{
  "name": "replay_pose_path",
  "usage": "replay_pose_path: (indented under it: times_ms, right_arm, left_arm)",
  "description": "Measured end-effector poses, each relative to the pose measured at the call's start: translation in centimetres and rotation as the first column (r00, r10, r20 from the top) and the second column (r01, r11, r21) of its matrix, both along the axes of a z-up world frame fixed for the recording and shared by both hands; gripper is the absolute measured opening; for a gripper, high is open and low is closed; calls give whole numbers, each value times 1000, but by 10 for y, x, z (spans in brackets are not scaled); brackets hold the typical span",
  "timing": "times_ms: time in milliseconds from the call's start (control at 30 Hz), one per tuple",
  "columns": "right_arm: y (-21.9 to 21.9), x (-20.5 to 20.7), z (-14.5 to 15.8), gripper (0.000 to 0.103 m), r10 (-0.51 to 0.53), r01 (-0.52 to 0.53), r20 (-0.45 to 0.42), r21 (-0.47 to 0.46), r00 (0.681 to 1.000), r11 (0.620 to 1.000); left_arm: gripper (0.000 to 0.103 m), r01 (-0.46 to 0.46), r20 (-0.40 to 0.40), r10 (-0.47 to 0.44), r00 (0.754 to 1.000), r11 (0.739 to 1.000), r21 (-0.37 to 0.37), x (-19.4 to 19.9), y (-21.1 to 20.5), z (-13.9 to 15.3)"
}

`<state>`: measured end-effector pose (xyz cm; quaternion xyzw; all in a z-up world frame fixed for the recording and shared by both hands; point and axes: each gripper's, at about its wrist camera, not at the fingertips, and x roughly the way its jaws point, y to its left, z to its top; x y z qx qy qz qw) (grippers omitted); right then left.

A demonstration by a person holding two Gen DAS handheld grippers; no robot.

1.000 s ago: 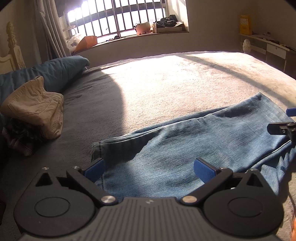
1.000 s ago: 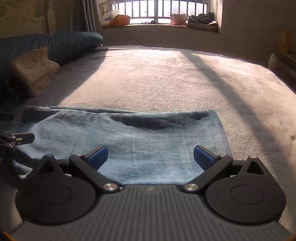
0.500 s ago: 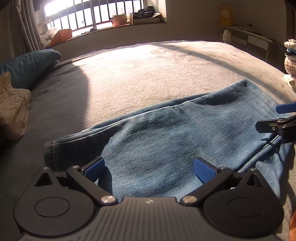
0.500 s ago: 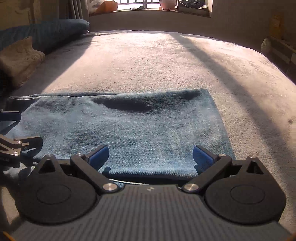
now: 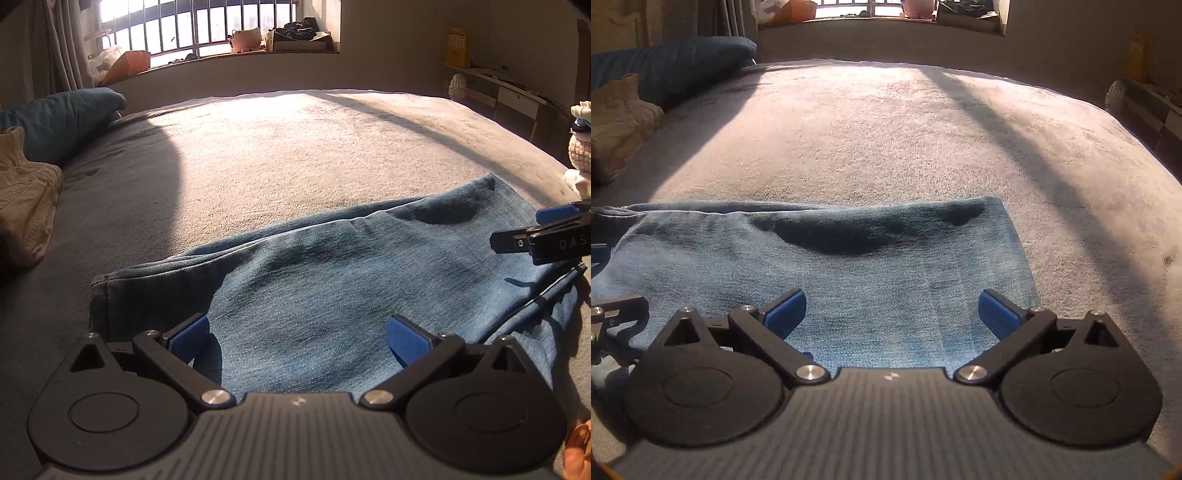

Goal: Fold clothes
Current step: 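Slide both open grippers along the folded jeans edges to smooth them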

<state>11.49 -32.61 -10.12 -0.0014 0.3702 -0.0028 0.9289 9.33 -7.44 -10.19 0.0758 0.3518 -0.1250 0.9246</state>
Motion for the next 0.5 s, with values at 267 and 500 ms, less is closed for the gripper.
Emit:
replay_pose_path:
  times_ms: [267, 500]
  right_arm:
    - [-2, 32, -6, 100, -26, 27, 37, -20, 999, 999]
    - [5, 41, -22, 100, -30, 29, -10, -70, 999, 997]
  left_arm:
    - [103, 13, -60, -15, 998, 999, -31, 28, -8, 3]
    - [103, -57, -161, 51, 986, 998, -34, 45, -6, -4]
